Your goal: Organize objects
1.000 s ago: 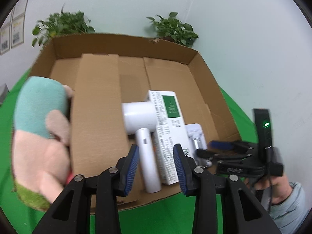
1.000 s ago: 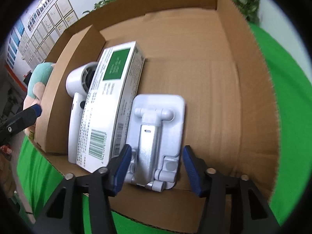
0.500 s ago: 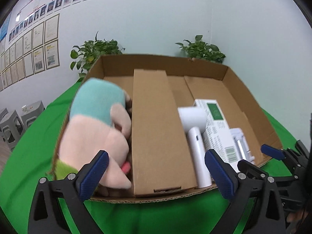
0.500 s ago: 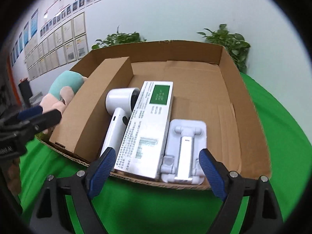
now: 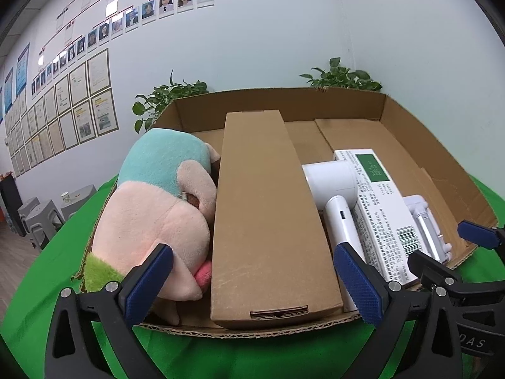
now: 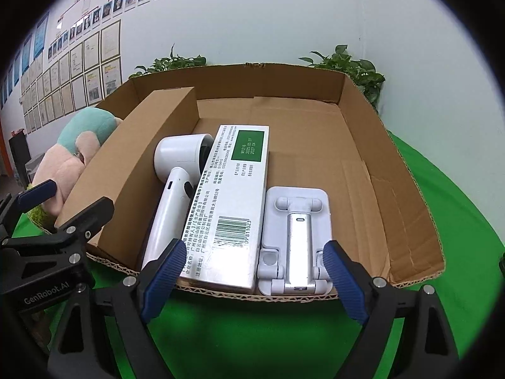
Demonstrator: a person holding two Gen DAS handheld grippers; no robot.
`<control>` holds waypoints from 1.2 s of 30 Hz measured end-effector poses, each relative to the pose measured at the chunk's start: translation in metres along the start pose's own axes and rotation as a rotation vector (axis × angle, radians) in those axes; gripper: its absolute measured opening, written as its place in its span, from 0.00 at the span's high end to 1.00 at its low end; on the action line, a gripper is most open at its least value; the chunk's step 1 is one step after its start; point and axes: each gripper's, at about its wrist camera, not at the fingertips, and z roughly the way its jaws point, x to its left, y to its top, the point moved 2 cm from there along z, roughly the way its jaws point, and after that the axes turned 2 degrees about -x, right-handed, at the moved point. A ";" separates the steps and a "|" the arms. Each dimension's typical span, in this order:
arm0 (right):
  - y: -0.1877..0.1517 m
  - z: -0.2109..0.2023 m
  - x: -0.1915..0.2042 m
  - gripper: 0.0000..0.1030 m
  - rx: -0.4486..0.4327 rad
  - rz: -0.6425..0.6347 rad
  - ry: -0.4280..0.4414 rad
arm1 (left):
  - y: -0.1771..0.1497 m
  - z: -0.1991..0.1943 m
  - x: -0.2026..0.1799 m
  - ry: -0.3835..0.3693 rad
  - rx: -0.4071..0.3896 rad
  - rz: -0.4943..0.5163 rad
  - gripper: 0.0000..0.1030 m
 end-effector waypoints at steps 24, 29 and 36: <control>-0.002 0.004 -0.004 0.05 0.023 0.012 -0.015 | 0.000 0.002 0.002 -0.008 0.007 0.004 0.00; -0.002 0.004 -0.004 0.05 0.023 0.012 -0.014 | 0.000 0.002 0.001 -0.011 0.008 0.002 0.00; -0.002 0.003 -0.004 0.03 0.024 0.013 0.000 | 0.000 0.004 0.001 -0.014 0.011 -0.007 0.00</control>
